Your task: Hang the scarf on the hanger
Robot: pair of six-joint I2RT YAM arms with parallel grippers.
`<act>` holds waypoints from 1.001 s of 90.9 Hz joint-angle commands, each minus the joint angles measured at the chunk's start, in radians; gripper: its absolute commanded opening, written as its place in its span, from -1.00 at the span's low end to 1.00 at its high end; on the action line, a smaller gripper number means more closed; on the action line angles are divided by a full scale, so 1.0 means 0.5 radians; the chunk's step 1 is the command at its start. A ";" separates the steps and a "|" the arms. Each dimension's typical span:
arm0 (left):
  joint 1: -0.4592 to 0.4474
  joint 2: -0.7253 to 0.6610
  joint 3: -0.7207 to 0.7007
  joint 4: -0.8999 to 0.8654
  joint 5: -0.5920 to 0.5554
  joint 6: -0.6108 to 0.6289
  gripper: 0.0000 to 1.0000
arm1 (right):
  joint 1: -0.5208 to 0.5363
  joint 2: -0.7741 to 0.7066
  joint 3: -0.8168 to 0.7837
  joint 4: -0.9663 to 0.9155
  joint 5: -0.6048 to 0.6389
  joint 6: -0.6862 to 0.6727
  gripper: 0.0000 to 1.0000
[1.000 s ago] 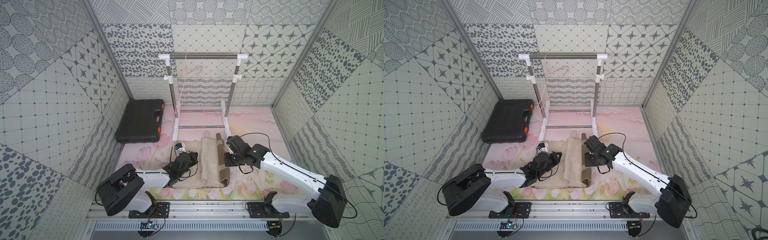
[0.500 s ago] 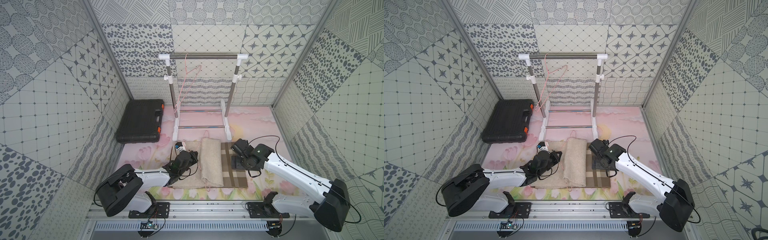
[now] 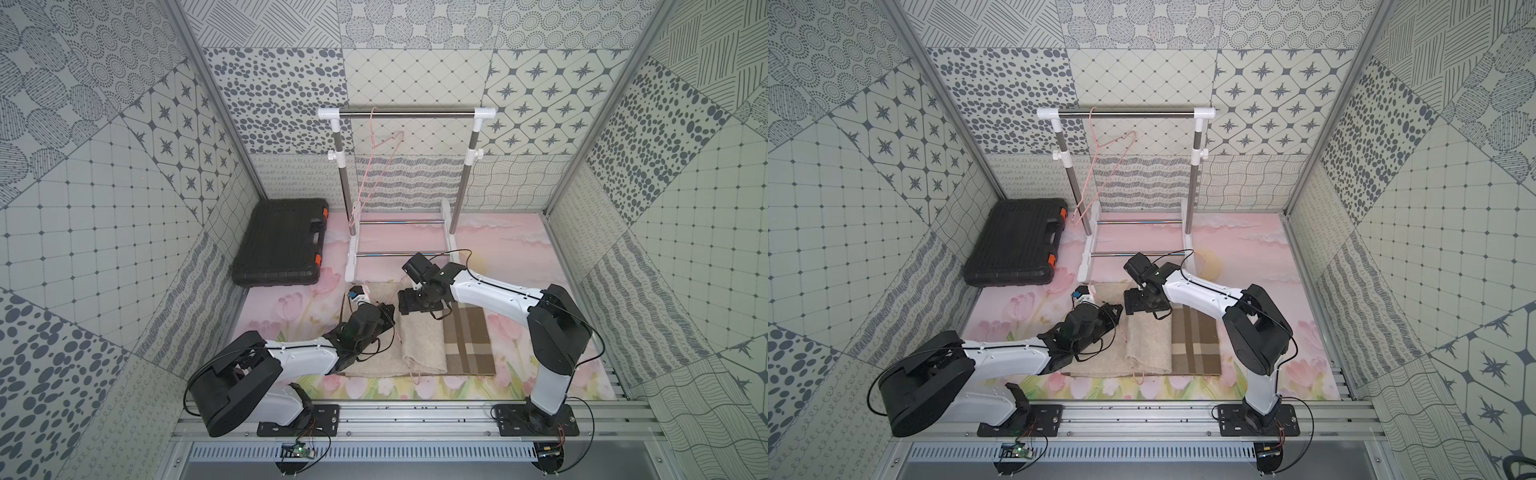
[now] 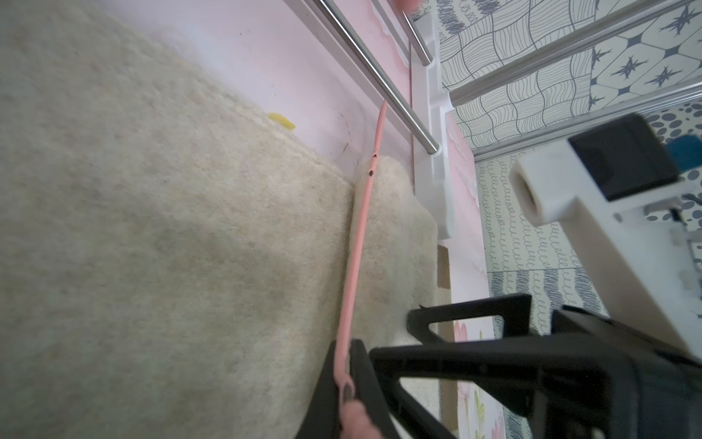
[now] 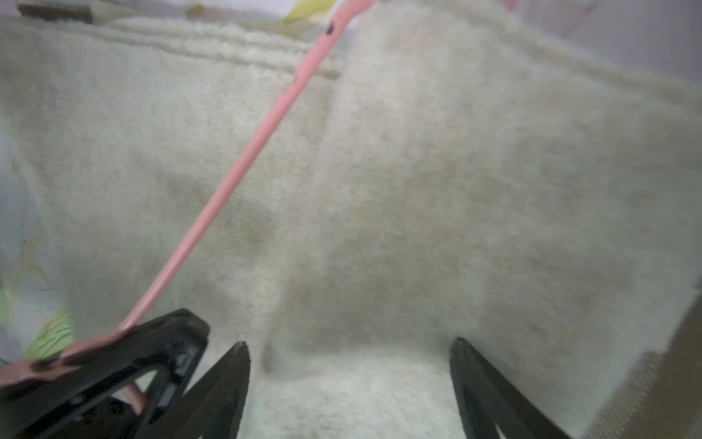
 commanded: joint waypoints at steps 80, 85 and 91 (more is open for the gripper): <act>-0.041 -0.162 -0.005 -0.338 -0.094 0.014 -1.00 | -0.038 -0.306 -0.247 0.750 -0.637 0.204 -1.00; -0.047 -0.241 0.017 -0.393 -0.112 0.016 -1.00 | -0.039 -0.258 -0.354 0.952 -0.672 0.277 -1.00; -0.053 -0.347 0.042 -0.457 -0.139 0.026 -1.00 | -0.040 -0.185 -0.450 1.139 -0.709 0.352 -1.00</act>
